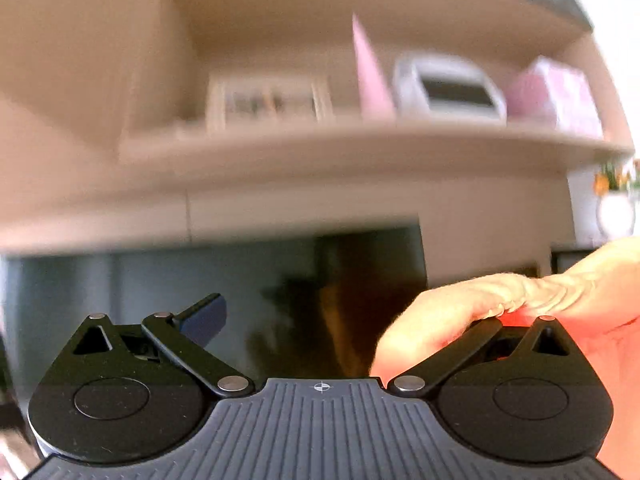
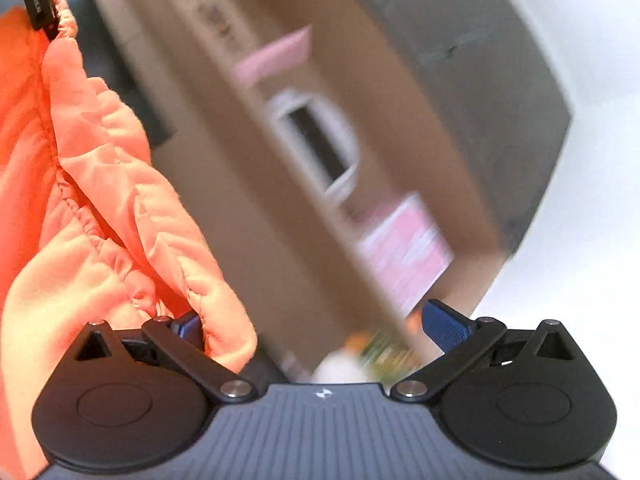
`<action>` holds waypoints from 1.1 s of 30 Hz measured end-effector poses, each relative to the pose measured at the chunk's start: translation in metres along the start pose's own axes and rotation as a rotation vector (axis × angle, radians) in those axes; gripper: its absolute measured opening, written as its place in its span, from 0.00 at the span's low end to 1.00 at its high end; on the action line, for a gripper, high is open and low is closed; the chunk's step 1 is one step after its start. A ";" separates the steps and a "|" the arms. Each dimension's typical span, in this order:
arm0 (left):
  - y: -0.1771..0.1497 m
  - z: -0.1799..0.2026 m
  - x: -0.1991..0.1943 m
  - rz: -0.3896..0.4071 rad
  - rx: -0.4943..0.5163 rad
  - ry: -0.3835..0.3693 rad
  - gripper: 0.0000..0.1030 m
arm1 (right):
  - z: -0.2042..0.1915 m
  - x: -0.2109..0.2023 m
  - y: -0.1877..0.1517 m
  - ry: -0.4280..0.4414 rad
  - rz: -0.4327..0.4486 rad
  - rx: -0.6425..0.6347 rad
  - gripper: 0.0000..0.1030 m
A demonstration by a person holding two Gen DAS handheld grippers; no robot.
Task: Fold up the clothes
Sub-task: 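Shake the lifted costume open with both grippers, showing the pumpkin face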
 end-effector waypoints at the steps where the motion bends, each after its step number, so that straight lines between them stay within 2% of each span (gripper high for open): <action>1: 0.006 -0.002 -0.005 0.021 0.002 0.006 1.00 | 0.006 -0.002 0.008 -0.017 0.027 -0.003 1.00; 4: 0.006 -0.004 -0.009 0.012 0.015 0.001 1.00 | 0.011 0.000 0.013 -0.019 0.063 0.035 1.00; 5: 0.002 -0.002 -0.007 -0.003 0.022 0.002 1.00 | 0.004 0.008 0.009 0.009 0.055 0.038 1.00; 9: -0.037 0.015 0.025 -0.127 0.069 0.032 1.00 | -0.031 0.036 -0.009 0.108 0.016 0.029 1.00; 11: -0.031 0.016 0.041 -0.083 0.081 0.095 1.00 | -0.048 0.050 -0.012 0.096 0.012 -0.016 1.00; 13: -0.013 0.016 0.048 -0.012 0.071 0.157 1.00 | -0.043 0.064 -0.002 0.011 0.047 -0.084 1.00; 15: 0.025 0.007 0.036 0.086 -0.016 0.170 1.00 | -0.015 0.067 0.019 -0.125 0.113 -0.111 1.00; 17: 0.056 -0.001 0.010 0.199 -0.074 0.149 1.00 | 0.026 0.049 0.042 -0.265 0.210 -0.067 1.00; 19: 0.067 -0.001 -0.016 0.277 -0.063 0.128 1.00 | 0.055 0.022 0.055 -0.370 0.296 -0.026 1.00; 20: 0.064 0.003 -0.026 0.284 -0.045 0.106 1.00 | 0.062 0.010 0.055 -0.397 0.317 -0.015 1.00; 21: 0.057 0.008 -0.036 0.276 -0.026 0.079 1.00 | 0.059 0.003 0.051 -0.379 0.315 -0.010 1.00; 22: 0.039 0.013 -0.042 0.231 -0.002 0.044 1.00 | 0.054 -0.002 0.045 -0.351 0.309 -0.006 1.00; 24: -0.010 0.024 -0.049 0.100 0.060 -0.032 1.00 | 0.019 -0.007 0.017 -0.173 0.235 -0.011 1.00; 25: -0.045 0.029 -0.050 -0.019 0.078 -0.074 1.00 | -0.007 -0.009 -0.004 -0.070 0.170 -0.012 1.00; 27: -0.146 0.040 -0.050 -0.417 0.078 -0.168 1.00 | -0.075 -0.013 -0.062 0.197 -0.015 0.012 1.00; 29: -0.237 0.050 -0.063 -0.788 0.073 -0.252 1.00 | -0.161 -0.027 -0.131 0.580 -0.280 0.069 1.00; 30: -0.272 0.053 -0.075 -0.918 0.065 -0.274 1.00 | -0.200 -0.041 -0.160 0.750 -0.386 0.081 1.00; 31: -0.305 0.057 -0.088 -1.048 0.057 -0.297 1.00 | -0.232 -0.059 -0.182 0.871 -0.458 0.078 1.00; 32: -0.329 0.060 -0.099 -1.144 0.053 -0.316 1.00 | -0.248 -0.071 -0.191 0.929 -0.481 0.067 1.00; 33: -0.336 0.062 -0.105 -1.172 0.056 -0.331 1.00 | -0.259 -0.082 -0.194 0.978 -0.484 0.061 1.00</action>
Point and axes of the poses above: each gripper's, at about its wrist camera, not at the fingertips, and x roughly the way its jaws point, z to its right, y to its top, the point moved 8 cm from there along x, roughly the way its jaws point, and after that the axes turned 15 degrees about y, right-handed, at the moved point
